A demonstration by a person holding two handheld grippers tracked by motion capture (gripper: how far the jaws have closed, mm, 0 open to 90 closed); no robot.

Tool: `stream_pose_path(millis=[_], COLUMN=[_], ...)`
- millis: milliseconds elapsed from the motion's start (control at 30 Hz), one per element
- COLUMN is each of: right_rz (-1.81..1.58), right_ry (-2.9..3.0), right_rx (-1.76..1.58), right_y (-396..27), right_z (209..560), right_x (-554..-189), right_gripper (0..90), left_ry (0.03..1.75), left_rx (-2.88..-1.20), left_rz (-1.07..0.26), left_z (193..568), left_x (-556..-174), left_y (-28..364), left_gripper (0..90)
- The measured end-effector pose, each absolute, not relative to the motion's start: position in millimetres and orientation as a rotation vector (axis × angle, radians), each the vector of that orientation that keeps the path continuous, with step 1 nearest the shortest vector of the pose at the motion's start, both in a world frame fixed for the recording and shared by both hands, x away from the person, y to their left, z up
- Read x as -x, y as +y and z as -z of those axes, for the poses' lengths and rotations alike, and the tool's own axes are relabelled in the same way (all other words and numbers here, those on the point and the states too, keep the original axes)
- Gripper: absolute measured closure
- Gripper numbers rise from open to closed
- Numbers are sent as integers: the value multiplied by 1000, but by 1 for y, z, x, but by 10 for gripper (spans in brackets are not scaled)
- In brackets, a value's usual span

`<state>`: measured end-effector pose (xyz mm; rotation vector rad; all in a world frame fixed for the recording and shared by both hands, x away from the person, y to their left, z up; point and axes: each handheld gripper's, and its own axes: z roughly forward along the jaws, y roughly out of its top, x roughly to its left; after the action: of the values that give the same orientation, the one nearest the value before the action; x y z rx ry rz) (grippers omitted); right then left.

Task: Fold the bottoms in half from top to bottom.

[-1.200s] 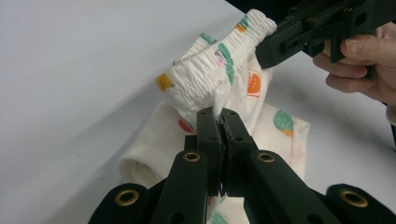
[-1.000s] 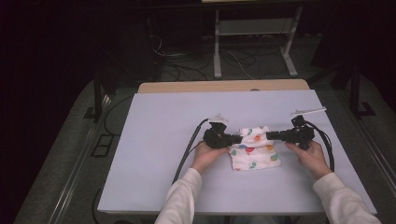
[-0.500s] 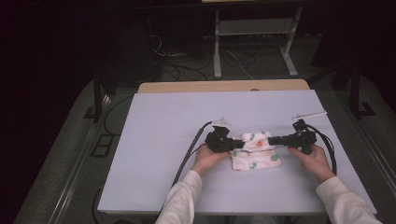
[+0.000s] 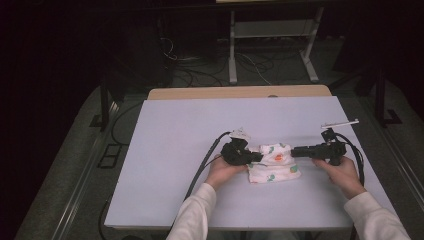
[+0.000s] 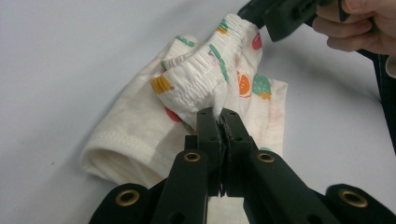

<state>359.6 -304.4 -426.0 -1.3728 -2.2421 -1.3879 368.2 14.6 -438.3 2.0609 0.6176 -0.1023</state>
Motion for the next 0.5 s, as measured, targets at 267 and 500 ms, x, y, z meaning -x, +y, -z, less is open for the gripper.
stream_pose_path(millis=[267,500], right_rz=[1419,1364], right_ry=[-2263,-2321], right_rx=[1404,1449], right_y=[-300,-279], right_z=[415,406], right_x=[-367,-383], right_gripper=[795,886], left_ry=[576,564], left_rx=[-2090,-2099], left_rz=[106,109], left_z=[439,441], left_x=[-365,-364], left_y=[12,11], left_gripper=[867,866])
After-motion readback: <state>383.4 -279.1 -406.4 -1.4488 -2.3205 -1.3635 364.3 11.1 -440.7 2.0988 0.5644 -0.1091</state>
